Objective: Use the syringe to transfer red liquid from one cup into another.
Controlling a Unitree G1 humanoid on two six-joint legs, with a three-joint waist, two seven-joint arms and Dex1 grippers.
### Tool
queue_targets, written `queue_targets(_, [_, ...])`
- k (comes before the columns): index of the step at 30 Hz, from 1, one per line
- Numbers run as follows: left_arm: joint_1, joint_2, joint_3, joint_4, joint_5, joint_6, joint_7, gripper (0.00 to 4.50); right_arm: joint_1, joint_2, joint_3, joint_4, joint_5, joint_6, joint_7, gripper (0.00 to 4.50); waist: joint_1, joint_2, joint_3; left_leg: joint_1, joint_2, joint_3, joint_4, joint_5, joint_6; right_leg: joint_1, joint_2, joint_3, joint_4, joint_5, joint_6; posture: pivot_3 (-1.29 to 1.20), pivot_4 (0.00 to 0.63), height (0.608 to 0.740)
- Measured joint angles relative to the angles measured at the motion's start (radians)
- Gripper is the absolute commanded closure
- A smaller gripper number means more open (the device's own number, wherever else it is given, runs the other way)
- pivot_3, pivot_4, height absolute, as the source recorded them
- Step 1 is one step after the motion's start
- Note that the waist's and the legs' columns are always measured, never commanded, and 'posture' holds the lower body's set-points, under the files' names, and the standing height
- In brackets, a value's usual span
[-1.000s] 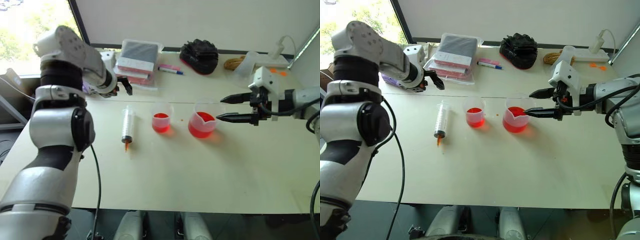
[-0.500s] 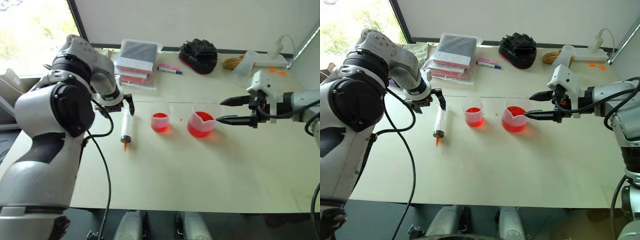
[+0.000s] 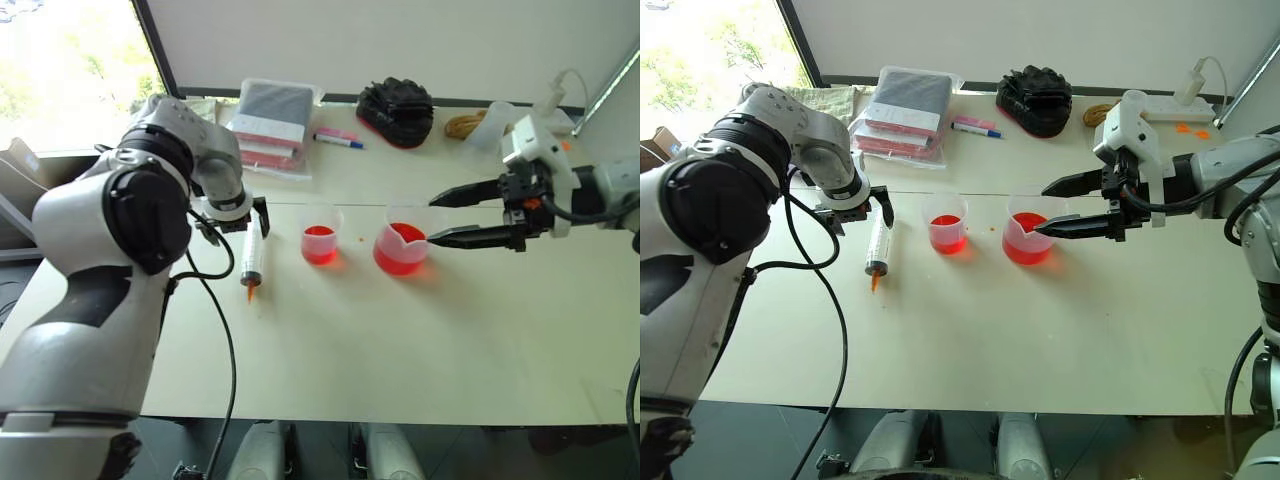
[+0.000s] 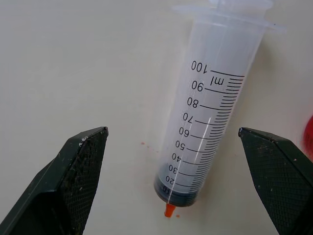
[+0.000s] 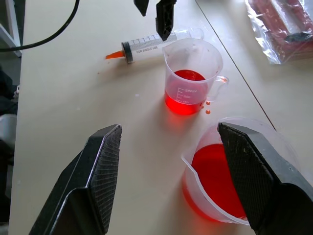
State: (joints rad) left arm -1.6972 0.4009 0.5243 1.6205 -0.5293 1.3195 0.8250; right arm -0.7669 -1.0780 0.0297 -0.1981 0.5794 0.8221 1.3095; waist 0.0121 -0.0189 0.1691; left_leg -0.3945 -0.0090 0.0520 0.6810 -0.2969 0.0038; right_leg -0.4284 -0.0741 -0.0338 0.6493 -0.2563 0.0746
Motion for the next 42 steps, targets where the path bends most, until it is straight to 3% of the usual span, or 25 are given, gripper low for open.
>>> queue_targets(13, [0.077,-0.023,-0.001,-0.021,-0.026,-0.037,0.028,0.02,0.000,0.036,0.039,-0.015,-0.027,-0.023,-0.029,1.22,0.001,0.000,0.000,0.000,0.000,0.000,0.001,0.000,0.000,0.000,0.000,0.000,0.000,0.000,0.000,0.00,0.150,0.740])
queue_targets(26, [0.239,-0.116,-0.051,-0.369,0.054,0.028,-0.131,0.02,0.016,0.037,0.038,-0.034,-0.025,-0.020,-0.058,1.22,0.001,0.000,0.000,0.000,0.000,0.000,0.002,0.001,0.000,0.001,0.001,0.000,0.001,0.000,0.000,0.00,0.150,0.740])
queue_targets(29, [0.254,-0.125,-0.063,-0.409,0.081,0.045,-0.170,0.80,0.023,0.036,0.034,-0.037,-0.023,-0.018,-0.067,1.22,0.001,0.000,0.000,0.000,0.000,0.000,0.002,0.001,0.000,0.001,0.001,0.000,0.001,0.000,0.000,0.00,0.150,0.740])
queue_targets(35, [0.266,-0.130,-0.068,-0.448,0.125,0.085,-0.215,2.80,0.033,0.036,0.033,-0.038,-0.023,-0.015,-0.080,1.22,0.000,0.000,0.000,0.000,0.000,0.000,0.002,0.001,0.000,0.001,0.001,0.000,0.001,0.000,0.000,0.00,0.150,0.740])
queue_targets(42, [0.314,-0.141,-0.050,-0.567,0.152,0.131,-0.244,2.97,0.033,0.036,0.031,-0.037,-0.024,-0.016,-0.092,1.22,-0.001,0.000,0.000,0.001,0.000,0.000,0.002,0.001,0.000,0.001,0.001,0.000,0.001,0.000,0.000,0.00,0.150,0.740])
